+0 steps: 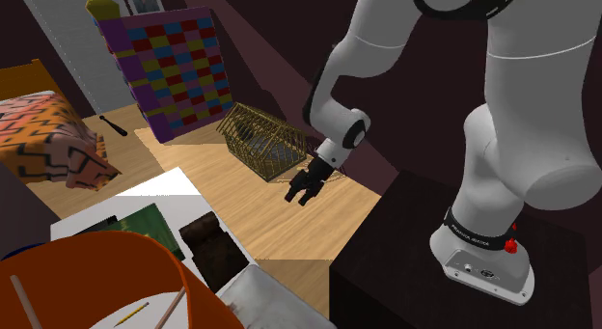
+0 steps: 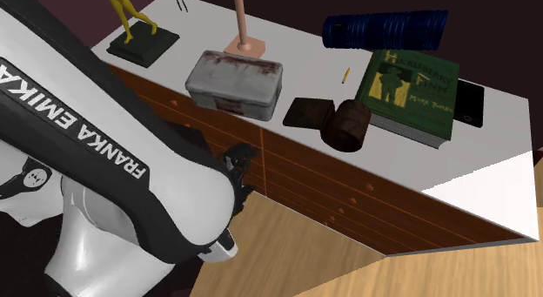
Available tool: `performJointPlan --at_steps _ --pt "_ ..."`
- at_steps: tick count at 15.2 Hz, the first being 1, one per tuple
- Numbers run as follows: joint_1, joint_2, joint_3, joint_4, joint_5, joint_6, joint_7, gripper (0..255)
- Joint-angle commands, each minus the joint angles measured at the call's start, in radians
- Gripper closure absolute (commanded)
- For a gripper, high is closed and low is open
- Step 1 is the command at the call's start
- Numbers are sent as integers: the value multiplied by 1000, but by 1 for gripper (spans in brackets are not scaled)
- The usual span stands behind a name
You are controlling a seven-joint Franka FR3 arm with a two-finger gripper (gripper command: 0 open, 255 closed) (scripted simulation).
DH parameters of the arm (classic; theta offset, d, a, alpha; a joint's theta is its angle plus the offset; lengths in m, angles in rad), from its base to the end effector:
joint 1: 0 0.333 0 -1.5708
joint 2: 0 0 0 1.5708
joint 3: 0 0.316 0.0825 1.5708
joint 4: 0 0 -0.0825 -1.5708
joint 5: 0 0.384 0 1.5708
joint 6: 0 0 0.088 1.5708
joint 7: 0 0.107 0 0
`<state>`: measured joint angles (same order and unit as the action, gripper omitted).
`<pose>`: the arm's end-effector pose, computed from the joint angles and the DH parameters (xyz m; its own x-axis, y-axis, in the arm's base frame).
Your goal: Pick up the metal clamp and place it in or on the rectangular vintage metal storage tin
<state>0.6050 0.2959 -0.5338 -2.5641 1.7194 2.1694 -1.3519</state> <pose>0.4041 0.0482 0.1512 0.9736 -0.1562 0.1665 0.0306 -0.6334 -0.7732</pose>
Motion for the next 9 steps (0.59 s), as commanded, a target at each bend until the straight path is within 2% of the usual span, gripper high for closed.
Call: performJointPlan --at_steps 1,5,9 --pt "-18 96 36 53 100 -92 -60 0" --pt "-56 256 115 164 239 -238 -127 0" --pt "-89 394 192 289 347 -354 -164 0"
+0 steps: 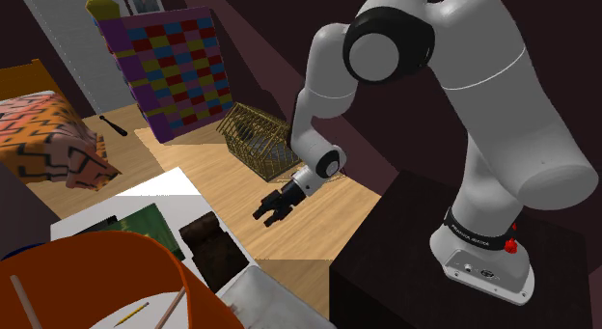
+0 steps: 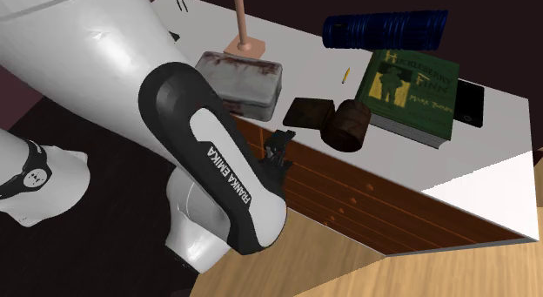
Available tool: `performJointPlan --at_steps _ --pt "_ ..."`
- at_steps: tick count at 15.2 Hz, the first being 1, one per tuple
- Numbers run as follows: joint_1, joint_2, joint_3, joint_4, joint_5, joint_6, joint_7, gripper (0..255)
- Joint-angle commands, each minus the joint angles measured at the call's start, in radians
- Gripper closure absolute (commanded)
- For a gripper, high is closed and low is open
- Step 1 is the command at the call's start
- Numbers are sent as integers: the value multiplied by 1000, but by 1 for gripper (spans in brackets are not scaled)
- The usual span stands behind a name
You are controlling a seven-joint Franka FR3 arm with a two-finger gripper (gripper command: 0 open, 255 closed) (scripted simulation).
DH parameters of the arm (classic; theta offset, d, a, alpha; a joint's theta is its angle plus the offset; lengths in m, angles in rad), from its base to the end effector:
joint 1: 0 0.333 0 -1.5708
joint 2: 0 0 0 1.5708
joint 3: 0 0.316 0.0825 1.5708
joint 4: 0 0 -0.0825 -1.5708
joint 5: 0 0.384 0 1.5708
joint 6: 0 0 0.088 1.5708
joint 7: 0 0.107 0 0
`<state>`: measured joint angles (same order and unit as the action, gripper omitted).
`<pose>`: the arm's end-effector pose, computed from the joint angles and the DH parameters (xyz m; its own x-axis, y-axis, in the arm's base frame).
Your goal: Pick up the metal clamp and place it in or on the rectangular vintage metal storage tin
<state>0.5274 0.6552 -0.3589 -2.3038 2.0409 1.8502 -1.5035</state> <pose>0.4560 0.1254 0.0706 0.9517 -0.2125 0.2214 0.1216 -0.4015 -0.9078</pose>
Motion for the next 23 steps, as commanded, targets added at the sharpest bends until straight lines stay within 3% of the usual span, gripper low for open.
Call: performJointPlan --at_steps 1,4,11,19,20,23 --pt "-18 67 36 62 50 -59 -18 0" --pt "-35 148 83 154 107 -117 -29 0" --pt "-6 188 118 230 159 -67 -12 0" --pt "-3 191 121 236 162 -63 -10 0" --pt "-3 191 121 236 162 -63 -10 255" --pt "-3 191 121 236 162 -63 -10 255"
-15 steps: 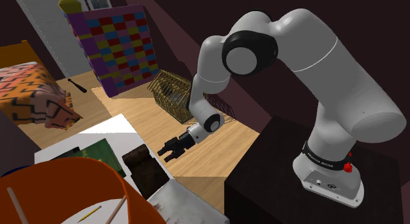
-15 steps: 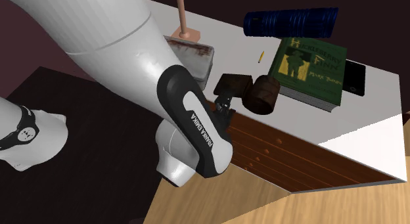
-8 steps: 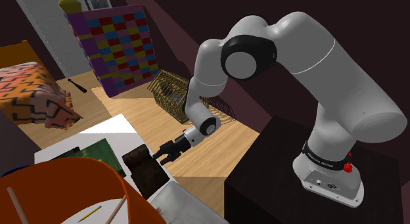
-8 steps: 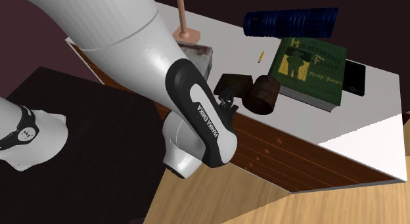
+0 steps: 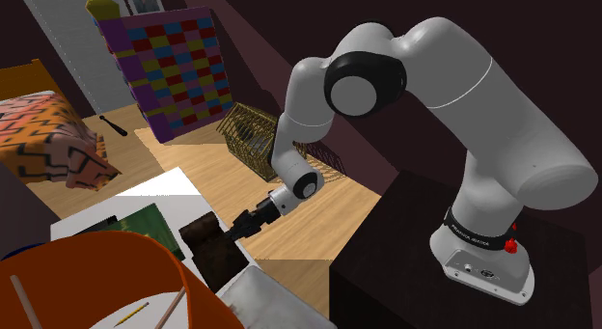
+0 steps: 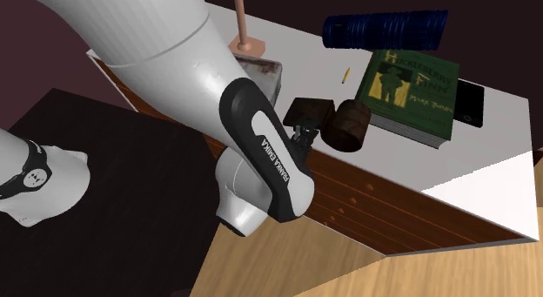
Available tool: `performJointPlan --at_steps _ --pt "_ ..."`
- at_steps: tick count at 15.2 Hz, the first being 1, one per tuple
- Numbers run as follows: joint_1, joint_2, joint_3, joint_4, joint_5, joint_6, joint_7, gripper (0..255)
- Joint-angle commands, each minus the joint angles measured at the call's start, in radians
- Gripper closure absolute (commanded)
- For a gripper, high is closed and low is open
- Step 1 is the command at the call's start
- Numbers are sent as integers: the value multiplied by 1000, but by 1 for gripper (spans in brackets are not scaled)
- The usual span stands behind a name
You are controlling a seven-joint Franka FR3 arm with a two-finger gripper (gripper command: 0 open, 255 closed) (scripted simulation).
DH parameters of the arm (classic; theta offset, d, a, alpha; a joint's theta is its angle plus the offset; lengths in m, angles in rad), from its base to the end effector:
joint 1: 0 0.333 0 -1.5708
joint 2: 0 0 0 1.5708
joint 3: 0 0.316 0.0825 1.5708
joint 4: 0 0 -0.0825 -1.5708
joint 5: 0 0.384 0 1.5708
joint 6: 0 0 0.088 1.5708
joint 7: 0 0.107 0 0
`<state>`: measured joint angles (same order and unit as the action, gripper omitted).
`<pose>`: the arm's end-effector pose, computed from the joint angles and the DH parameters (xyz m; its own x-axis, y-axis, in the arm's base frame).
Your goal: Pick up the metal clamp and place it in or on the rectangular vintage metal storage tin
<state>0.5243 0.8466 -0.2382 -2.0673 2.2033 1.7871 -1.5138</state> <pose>0.4956 0.2062 0.0305 0.9383 -0.2480 0.2411 0.1728 -0.2675 -0.9479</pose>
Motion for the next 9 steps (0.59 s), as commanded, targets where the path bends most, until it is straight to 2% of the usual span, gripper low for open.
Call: performJointPlan --at_steps 1,6,9 --pt "0 0 0 0 0 0 0 255" --pt "0 0 0 0 0 0 0 255" --pt "6 -44 -6 -26 -9 11 13 255"
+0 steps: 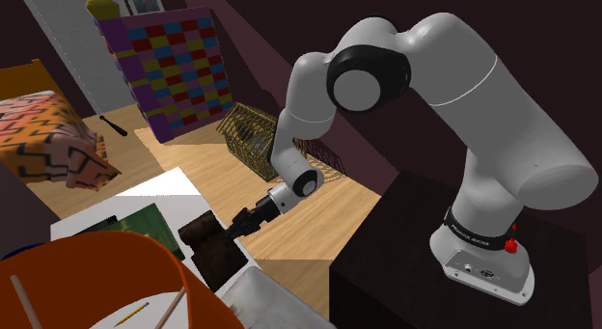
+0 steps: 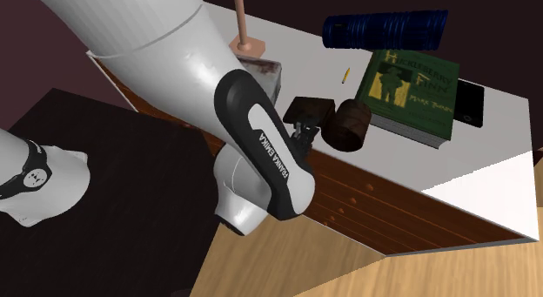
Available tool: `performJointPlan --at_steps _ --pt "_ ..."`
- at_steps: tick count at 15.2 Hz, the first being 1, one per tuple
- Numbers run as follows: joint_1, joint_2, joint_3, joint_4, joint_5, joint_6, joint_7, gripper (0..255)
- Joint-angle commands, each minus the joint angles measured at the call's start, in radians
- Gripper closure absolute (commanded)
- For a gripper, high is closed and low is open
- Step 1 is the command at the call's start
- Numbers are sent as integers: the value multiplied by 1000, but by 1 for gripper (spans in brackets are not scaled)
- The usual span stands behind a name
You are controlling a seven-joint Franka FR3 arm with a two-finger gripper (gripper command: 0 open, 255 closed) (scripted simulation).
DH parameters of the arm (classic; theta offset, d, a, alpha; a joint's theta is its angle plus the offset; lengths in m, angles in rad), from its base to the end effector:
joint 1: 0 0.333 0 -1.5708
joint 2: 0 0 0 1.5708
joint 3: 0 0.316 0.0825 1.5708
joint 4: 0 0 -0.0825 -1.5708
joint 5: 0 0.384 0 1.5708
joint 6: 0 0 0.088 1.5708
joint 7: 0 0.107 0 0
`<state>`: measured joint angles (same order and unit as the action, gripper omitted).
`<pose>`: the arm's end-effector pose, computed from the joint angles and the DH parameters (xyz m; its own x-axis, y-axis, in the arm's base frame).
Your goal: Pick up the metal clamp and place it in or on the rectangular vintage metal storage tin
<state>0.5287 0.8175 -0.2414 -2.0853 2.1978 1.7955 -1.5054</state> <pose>0.4953 0.2066 0.0409 0.9384 -0.2477 0.2408 0.1725 -0.2681 -0.9478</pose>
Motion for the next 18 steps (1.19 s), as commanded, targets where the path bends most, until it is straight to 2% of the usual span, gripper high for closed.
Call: performJointPlan --at_steps 1,18 --pt "3 -29 -4 -17 -7 7 9 255" --pt "36 -271 -36 -133 -71 92 105 255"
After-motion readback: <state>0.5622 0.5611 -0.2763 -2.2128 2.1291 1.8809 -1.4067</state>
